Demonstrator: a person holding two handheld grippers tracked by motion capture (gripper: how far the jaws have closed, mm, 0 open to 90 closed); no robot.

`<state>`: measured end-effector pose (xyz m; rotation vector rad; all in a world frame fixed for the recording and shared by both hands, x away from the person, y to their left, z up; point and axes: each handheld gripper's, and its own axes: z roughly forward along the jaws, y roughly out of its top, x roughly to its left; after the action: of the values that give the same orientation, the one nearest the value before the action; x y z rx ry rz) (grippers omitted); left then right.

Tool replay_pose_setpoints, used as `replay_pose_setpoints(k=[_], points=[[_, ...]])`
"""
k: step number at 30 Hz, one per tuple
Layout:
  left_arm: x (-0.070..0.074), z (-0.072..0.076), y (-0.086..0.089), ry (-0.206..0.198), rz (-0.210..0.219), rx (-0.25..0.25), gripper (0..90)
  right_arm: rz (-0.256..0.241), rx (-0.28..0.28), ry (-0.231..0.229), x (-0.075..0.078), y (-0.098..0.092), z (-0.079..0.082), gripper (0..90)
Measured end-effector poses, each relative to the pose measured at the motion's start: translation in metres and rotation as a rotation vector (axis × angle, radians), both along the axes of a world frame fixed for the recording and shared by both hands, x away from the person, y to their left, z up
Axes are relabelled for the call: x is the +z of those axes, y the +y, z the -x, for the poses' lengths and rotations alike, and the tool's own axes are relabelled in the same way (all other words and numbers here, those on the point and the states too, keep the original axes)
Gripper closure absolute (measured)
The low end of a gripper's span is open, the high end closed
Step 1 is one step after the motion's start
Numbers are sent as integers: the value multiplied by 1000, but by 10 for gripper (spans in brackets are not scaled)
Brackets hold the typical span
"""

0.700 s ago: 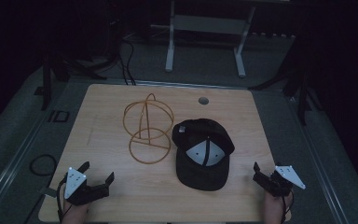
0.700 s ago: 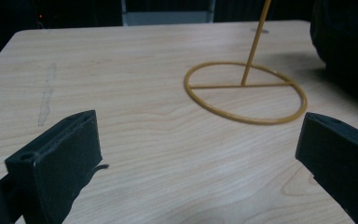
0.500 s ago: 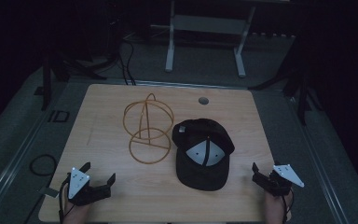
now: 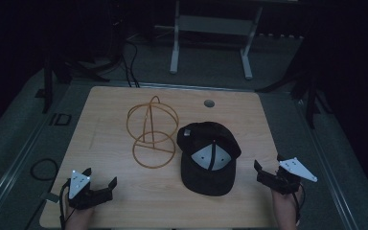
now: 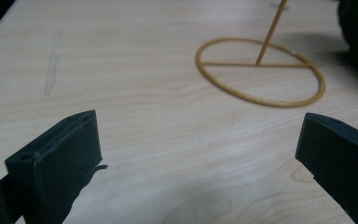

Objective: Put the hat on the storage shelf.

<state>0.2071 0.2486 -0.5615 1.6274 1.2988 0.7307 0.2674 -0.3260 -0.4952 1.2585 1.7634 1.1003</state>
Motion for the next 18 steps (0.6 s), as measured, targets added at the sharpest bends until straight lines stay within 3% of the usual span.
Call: replay_pose_setpoints(k=[2,5,6,7,9,10,17,18], points=[[4,1,-1,16,6,22,4,-4,18,-6,5,3,0,124],[7,5,-3,-17,-20,16,4,-26,108,1,23,13,-4,124],[7,5,-4,-21,-31,7,4,-26,108,1,23,13,-4,124],[7,6,-5,-23,-41,-6,4,-5,156,19,31,20,-7,125],[7,6,-6,-21,-42,-8,4,10,168,29,34,25,-9,125],[7,6,-7,-16,-40,-16,4,8,218,40,39,33,-13,125],[7,5,-6,-13,-32,-19,4,19,294,62,46,57,-26,114],[7,5,-6,-14,-29,-16,4,46,310,84,45,66,-33,117]])
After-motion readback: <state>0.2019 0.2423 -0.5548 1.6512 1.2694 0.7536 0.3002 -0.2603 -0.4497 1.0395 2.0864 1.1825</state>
